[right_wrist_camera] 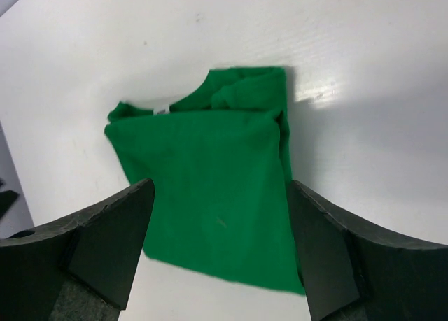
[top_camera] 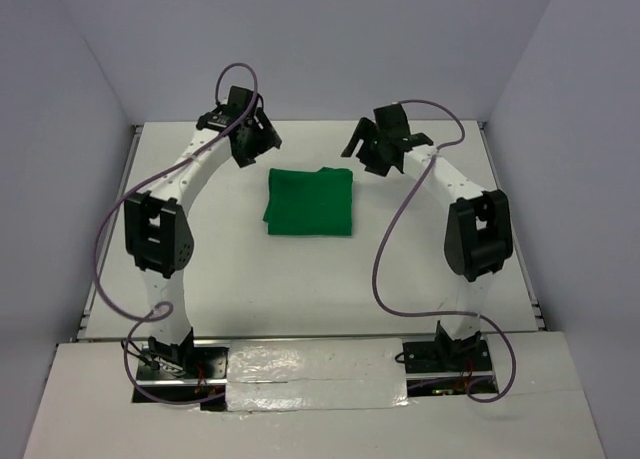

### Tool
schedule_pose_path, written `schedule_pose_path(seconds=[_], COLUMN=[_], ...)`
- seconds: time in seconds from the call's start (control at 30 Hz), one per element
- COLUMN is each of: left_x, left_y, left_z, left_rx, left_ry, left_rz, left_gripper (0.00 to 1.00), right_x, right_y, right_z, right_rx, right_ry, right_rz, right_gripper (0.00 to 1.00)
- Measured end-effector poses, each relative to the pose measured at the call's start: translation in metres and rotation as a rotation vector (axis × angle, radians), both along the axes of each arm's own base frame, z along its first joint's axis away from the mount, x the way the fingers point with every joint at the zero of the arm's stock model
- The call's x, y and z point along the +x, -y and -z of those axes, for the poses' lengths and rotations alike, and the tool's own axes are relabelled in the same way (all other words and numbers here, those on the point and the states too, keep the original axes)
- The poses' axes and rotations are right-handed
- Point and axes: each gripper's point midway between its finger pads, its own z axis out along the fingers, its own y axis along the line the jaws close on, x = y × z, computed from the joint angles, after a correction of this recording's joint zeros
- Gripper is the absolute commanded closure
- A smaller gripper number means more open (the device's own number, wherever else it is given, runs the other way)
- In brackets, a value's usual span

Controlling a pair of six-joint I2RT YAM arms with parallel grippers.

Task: Fold and stack the t-shirts
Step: Fold the long partially folded tshirt into a neat square, then smooth out wrinkles on the folded tshirt

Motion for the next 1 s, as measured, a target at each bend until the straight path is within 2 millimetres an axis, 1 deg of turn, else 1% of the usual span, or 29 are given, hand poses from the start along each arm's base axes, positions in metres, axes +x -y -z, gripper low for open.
schedule_pose_path(seconds=[0.1,0.17,0.23,0.27,0.33,0.43,0.57,0.63,0.67,0.73,0.8,0.9,1.0], left_x=[-0.013,-0.021,-0.030,-0.034,-0.043,-0.051,-0.043,-0.036,-0.037,-0.039,-0.039,-0.039,-0.040], left_y=[0.000,0.006,0.012,0.016,0.022,0.025,0.029,0.032,0.031,0.031,0.030,0.030,0.030], left_z=[-0.042,-0.063,-0.075,-0.077,-0.074,-0.058,-0.043,-0.036,-0.033,-0.028,-0.028,-0.028,-0.027], left_rx=[0.012,0.014,0.022,0.026,0.042,0.067,0.084,0.086,0.089,0.094,0.095,0.095,0.096], left_ry=[0.098,0.154,0.193,0.203,0.212,0.186,0.145,0.137,0.128,0.115,0.114,0.113,0.110], left_rz=[0.016,0.033,0.060,0.072,0.101,0.133,0.138,0.138,0.138,0.139,0.140,0.140,0.141], left_gripper=[0.16,0.16,0.16,0.16,0.16,0.17,0.18,0.18,0.18,0.17,0.17,0.18,0.18], right_x=[-0.014,-0.019,-0.022,-0.023,-0.025,-0.033,-0.036,-0.029,-0.024,-0.014,-0.006,0.006,0.012], right_y=[0.002,0.003,0.002,0.002,-0.001,-0.008,-0.019,-0.025,-0.027,-0.032,-0.035,-0.040,-0.044], right_z=[-0.014,-0.022,-0.027,-0.028,-0.026,-0.018,-0.006,0.001,0.006,0.020,0.037,0.067,0.096], right_rx=[0.008,0.005,-0.003,-0.012,-0.034,-0.071,-0.084,-0.082,-0.083,-0.087,-0.093,-0.102,-0.110], right_ry=[0.023,0.044,0.059,0.065,0.070,0.061,0.026,0.012,0.003,-0.021,-0.050,-0.108,-0.165], right_rz=[-0.015,-0.022,-0.032,-0.038,-0.055,-0.088,-0.120,-0.130,-0.132,-0.131,-0.129,-0.121,-0.118], right_gripper=[0.16,0.16,0.16,0.16,0.17,0.19,0.18,0.18,0.18,0.18,0.18,0.18,0.18])
